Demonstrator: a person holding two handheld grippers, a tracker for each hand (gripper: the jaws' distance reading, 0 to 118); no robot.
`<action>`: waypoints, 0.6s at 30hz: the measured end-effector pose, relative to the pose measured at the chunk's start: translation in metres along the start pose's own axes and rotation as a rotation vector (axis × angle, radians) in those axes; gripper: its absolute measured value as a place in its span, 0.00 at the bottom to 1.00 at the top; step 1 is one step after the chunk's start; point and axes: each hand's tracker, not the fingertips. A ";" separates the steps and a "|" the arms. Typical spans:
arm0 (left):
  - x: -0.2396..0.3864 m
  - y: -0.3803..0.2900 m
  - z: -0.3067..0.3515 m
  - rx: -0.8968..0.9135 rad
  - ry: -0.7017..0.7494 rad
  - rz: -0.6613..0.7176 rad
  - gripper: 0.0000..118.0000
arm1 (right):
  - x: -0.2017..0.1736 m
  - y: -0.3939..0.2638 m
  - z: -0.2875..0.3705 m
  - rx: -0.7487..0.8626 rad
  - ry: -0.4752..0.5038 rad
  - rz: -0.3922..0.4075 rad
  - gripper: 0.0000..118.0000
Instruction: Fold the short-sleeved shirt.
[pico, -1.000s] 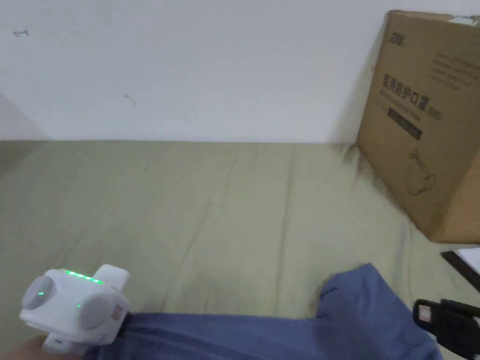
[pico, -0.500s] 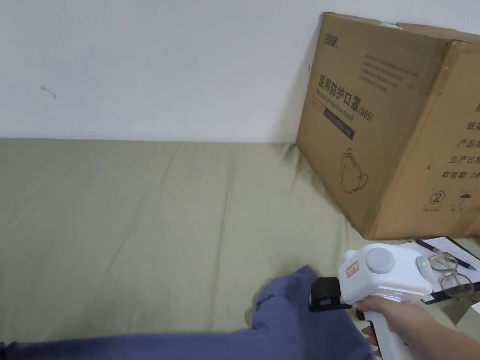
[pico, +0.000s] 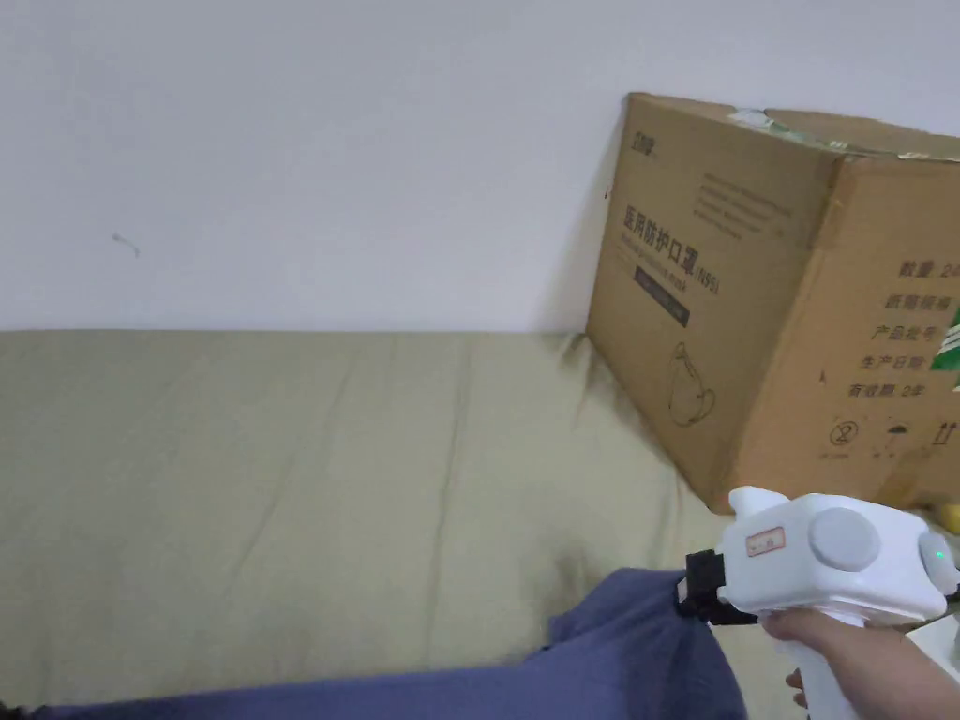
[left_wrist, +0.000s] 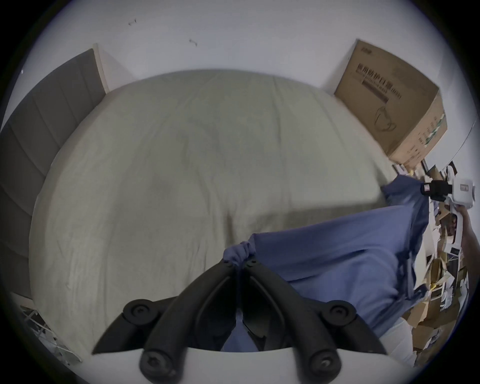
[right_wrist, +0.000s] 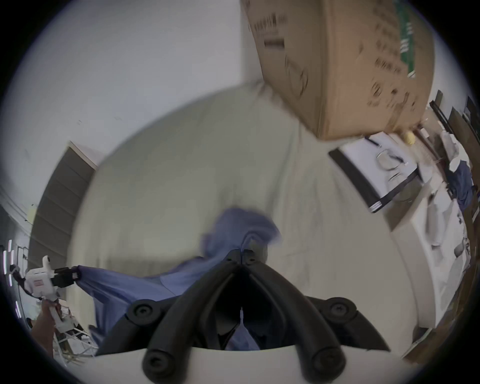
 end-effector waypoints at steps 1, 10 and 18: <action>0.003 0.001 0.018 0.033 -0.007 -0.009 0.00 | -0.001 -0.001 0.025 0.033 0.003 0.005 0.00; 0.032 0.014 0.198 0.288 -0.028 -0.090 0.00 | -0.031 0.014 0.238 0.285 0.117 0.035 0.00; 0.052 0.058 0.316 0.477 0.008 -0.126 0.00 | -0.080 0.074 0.354 0.507 0.094 0.128 0.00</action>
